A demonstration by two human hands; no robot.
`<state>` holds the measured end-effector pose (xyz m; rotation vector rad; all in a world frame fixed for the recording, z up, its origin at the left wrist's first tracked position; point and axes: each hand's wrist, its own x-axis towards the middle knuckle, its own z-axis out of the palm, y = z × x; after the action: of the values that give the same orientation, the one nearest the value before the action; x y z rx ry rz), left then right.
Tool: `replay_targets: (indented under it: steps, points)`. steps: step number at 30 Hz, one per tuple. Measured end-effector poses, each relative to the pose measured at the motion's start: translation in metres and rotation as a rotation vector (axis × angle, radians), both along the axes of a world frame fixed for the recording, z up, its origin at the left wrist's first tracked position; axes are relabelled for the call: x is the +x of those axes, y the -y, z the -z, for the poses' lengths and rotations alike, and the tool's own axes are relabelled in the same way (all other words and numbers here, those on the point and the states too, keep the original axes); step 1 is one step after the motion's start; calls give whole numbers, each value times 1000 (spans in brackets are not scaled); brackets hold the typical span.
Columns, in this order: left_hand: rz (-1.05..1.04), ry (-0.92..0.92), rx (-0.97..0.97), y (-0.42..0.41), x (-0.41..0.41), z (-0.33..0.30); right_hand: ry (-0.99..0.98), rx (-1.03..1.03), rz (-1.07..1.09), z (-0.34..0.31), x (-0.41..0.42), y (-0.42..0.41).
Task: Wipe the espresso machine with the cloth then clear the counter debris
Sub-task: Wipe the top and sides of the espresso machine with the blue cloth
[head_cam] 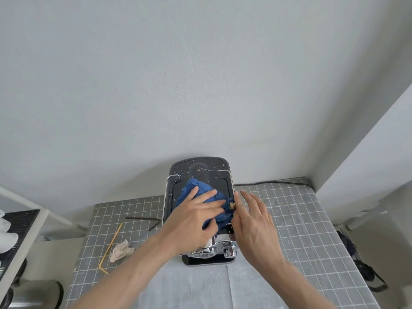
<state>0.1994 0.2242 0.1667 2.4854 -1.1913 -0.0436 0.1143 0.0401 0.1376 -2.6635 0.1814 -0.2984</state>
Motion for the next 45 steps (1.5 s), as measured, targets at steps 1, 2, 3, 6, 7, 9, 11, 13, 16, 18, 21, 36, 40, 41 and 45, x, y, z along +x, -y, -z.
replay_targets:
  steps: [1, 2, 3, 6, 7, 9, 11, 13, 16, 18, 21, 36, 40, 41, 45]
  points:
    - [-31, 40, 49, 5, 5, 1, 0, 3, -1, 0, 0, 0]
    - [-71, 80, 104, 10, 11, 1, -3, 5, -3, 1, -1, 0]
    - [-115, 113, 157, 15, 16, 0, -5, 6, -4, 1, -1, 0]
    - [-181, 86, 224, 22, 29, -1, -15, -1, 7, -1, -2, 1]
    - [-174, 34, 209, 21, 30, -1, -20, -5, 8, -2, -2, 2]
    - [-144, -70, 151, 15, 26, -5, -30, -11, 6, -3, -2, 0]
    - [-118, -149, 86, 9, 16, -11, -35, -10, 9, -3, -2, -1]
    - [-98, -203, 27, 1, 2, -17, -31, -6, 14, -2, -1, -1]
    - [-83, -210, -27, -14, -19, -17, -33, -15, 20, 0, 0, -1]
    - [-76, -172, -66, -24, -31, -14, -28, -33, 21, 0, -1, -2]
    - [-28, -120, -166, -37, -48, -8, -19, -43, 32, 0, 0, -1]
    - [-231, 12, 168, 6, 19, -7, -6, 5, 9, 0, -1, -1]
    - [-185, -3, 196, 0, 8, -7, -18, 9, 7, 2, -2, 1]
    - [-160, 5, 174, -2, 0, -7, -17, 9, 7, 3, -2, 1]
    - [-98, -21, 18, -14, -38, -1, 5, 18, 7, 4, -2, 0]
